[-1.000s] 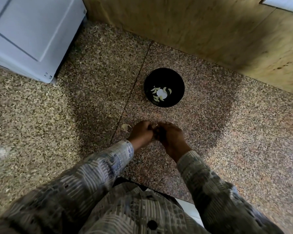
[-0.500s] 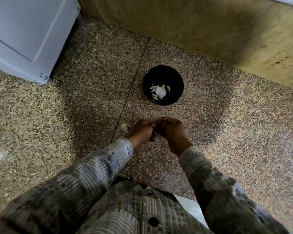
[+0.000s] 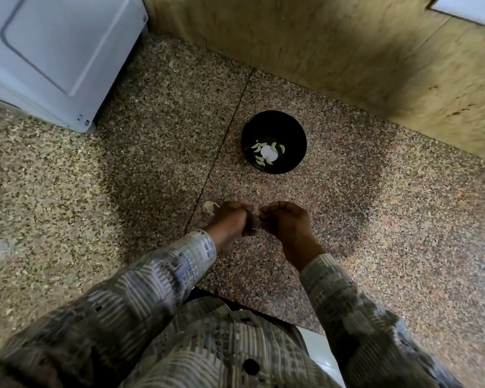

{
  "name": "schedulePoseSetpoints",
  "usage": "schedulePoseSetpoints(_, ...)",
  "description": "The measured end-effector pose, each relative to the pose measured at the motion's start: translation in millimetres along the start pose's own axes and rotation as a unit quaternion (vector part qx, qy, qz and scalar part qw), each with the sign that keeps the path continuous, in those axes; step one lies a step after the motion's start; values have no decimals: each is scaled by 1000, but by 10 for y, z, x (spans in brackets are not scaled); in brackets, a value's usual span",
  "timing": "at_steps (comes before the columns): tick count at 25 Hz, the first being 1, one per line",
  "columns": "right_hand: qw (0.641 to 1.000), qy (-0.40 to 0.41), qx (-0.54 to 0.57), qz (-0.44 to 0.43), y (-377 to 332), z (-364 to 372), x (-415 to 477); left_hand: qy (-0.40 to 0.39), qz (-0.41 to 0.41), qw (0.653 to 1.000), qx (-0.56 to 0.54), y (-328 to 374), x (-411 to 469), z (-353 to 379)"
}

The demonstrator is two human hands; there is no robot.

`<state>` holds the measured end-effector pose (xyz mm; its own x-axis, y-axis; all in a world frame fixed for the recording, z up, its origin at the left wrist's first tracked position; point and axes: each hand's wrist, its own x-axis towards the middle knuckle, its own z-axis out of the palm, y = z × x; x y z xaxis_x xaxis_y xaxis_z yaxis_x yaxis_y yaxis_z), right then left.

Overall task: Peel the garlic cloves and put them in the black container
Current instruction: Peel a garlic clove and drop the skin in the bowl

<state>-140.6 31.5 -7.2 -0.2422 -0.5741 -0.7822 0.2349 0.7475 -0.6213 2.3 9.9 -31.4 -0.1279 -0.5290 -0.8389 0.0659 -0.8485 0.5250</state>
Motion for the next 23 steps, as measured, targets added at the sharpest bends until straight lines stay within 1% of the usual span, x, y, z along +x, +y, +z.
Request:
schedulePoseSetpoints(3,998,-53,-16,-28,80,-68,-131,-19,0,997,-72,-39,-103,46)
schedulePoseSetpoints(6,996,-87,10,-29,76,-115,-195,-35,13,991,-130,-88,-260,62)
schedulePoseSetpoints(8,992,-119,20,-25,58,-160,-243,-32,28,985,-167,-114,-415,60)
schedulePoseSetpoints(10,987,-158,-6,-32,24,-201,-327,-19,47,976,-214,-197,-595,49)
schedulePoseSetpoints(14,969,-236,-50,-51,5,-247,-623,20,81,944,-318,-540,-1035,17)
schedulePoseSetpoints(17,947,-309,-81,-38,167,-210,-869,65,121,911,-388,-934,-1428,-46)
schedulePoseSetpoints(20,920,-373,-122,-21,464,-93,-1187,85,159,879,-442,-1381,-1851,-172)
schedulePoseSetpoints(21,910,-390,-137,-15,564,-43,-1285,105,161,872,-451,-1512,-1978,-222)
schedulePoseSetpoints(23,883,-432,-183,-10,830,108,-1567,160,179,845,-477,-1838,-2298,-370)
